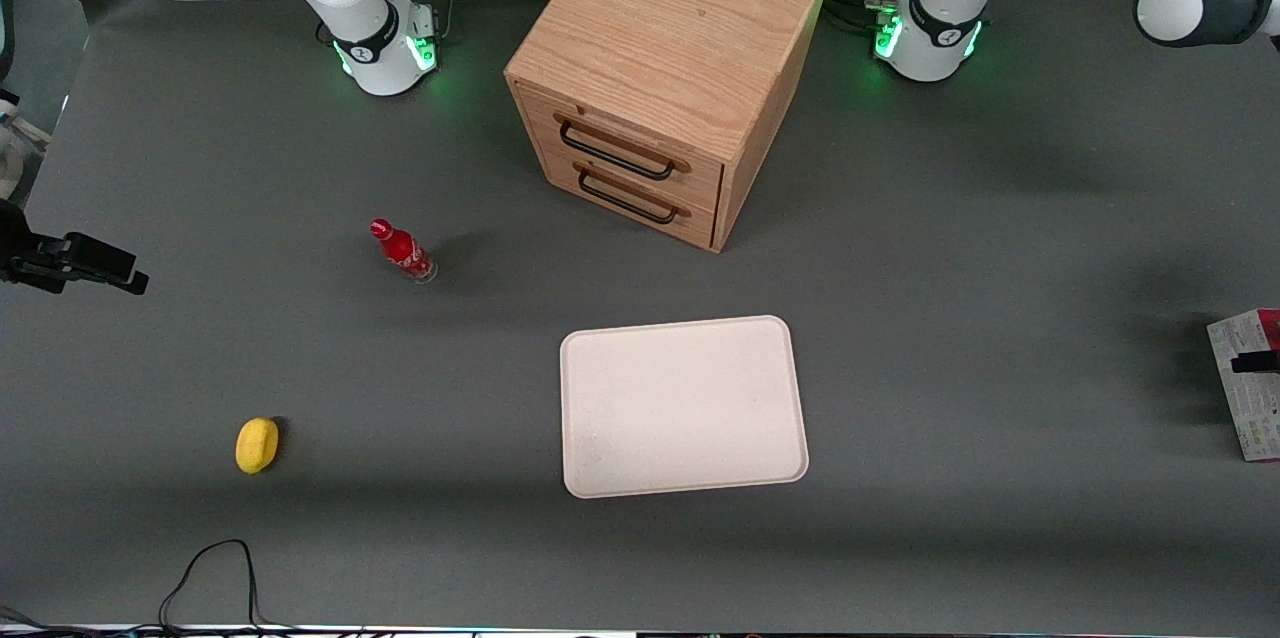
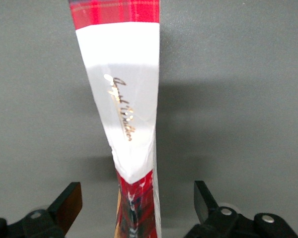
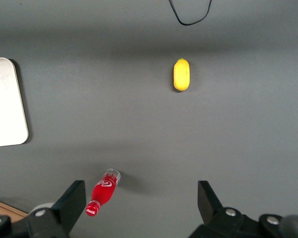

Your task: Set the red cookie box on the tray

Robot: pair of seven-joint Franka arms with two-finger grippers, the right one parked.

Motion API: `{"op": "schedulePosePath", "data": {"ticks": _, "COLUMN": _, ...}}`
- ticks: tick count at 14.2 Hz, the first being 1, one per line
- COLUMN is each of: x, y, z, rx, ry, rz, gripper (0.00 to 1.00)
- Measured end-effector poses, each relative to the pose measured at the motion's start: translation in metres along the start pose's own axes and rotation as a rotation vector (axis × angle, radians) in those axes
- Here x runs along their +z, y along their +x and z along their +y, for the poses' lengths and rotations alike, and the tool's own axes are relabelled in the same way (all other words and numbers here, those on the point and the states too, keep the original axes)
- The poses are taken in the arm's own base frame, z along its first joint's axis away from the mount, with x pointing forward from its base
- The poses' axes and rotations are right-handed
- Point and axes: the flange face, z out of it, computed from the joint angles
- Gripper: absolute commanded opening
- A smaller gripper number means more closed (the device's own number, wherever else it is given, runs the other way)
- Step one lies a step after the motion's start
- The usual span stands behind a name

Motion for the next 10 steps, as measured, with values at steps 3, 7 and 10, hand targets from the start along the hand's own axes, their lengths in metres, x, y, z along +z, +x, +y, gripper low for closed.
{"op": "schedulePosePath", "data": {"ticks": 3, "x": 0.0, "y": -0.0004, "z": -0.0006, "rx": -0.001, "ry": 0.002, "rz": -0.001, "gripper": 0.0}}
{"op": "schedulePosePath", "data": {"ticks": 7, "x": -0.0011, "y": -0.0011, "z": -0.0023, "rx": 0.019, "ry": 0.014, "rz": -0.006, "gripper": 0.0}}
{"op": "schedulePosePath", "data": {"ticks": 10, "x": -0.0015, "y": -0.0014, "z": -0.0028, "rx": 0.02, "ry": 0.016, "rz": -0.007, "gripper": 0.0}}
